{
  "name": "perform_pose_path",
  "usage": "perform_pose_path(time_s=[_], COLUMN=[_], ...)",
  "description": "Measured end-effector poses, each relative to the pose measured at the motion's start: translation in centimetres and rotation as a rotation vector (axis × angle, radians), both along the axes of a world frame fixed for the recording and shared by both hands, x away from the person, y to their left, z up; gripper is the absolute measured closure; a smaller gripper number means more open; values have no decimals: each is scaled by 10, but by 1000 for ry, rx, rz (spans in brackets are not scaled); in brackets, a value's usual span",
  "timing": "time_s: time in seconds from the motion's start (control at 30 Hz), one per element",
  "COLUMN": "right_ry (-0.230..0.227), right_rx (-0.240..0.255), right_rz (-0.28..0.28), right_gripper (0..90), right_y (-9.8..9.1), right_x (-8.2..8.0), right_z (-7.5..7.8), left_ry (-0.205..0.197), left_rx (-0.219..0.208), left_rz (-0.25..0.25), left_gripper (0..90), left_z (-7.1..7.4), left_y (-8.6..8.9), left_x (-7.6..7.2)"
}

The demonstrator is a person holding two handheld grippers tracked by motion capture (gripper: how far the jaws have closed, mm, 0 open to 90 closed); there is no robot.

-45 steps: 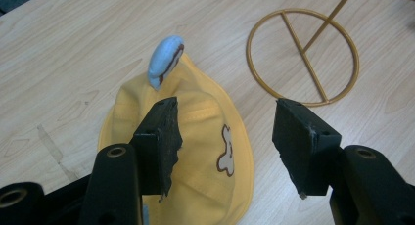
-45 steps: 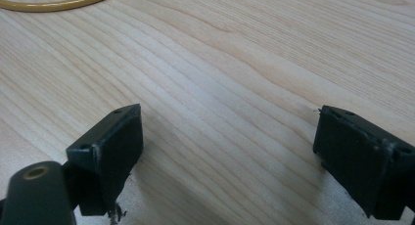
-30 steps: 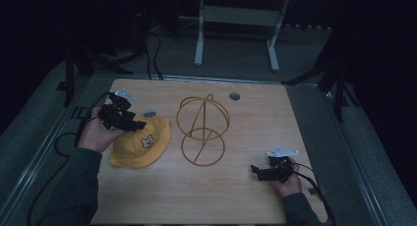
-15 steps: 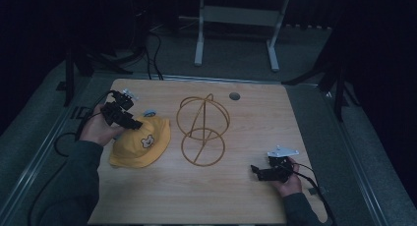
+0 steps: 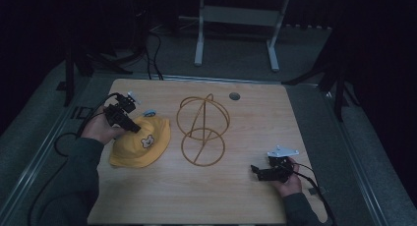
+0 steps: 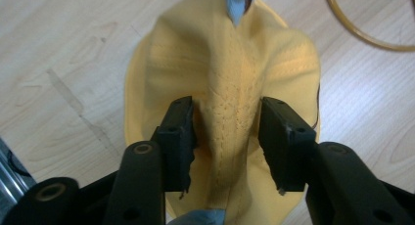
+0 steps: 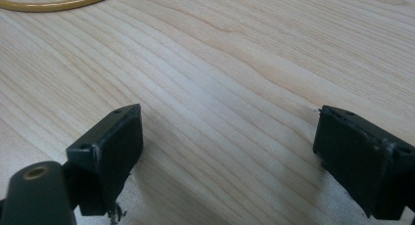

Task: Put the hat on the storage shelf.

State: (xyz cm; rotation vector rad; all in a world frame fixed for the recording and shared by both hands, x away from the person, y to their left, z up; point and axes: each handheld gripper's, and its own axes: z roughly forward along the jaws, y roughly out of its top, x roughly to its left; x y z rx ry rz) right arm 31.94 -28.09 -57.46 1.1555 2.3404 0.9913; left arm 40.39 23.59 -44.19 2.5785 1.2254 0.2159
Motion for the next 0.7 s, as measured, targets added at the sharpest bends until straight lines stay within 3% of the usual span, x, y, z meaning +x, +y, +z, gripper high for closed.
perform_pose_path(time_s=[0.2, 0.4, 0.7], right_ry=[0, 0, 0], right_rx=[0, 0, 0], right_rz=[0, 0, 0], right_gripper=[111, 111, 111], right_y=[0, 0, 0], right_x=[0, 0, 0], right_z=[0, 0, 0], left_ry=[16, 25, 23], left_rx=[10, 66, 56], left_rz=[-13, -48, -75], left_gripper=[653, 759, 799], left_z=[-1, 1, 5], left_y=[-2, -7, -8], left_x=[2, 2, 0])
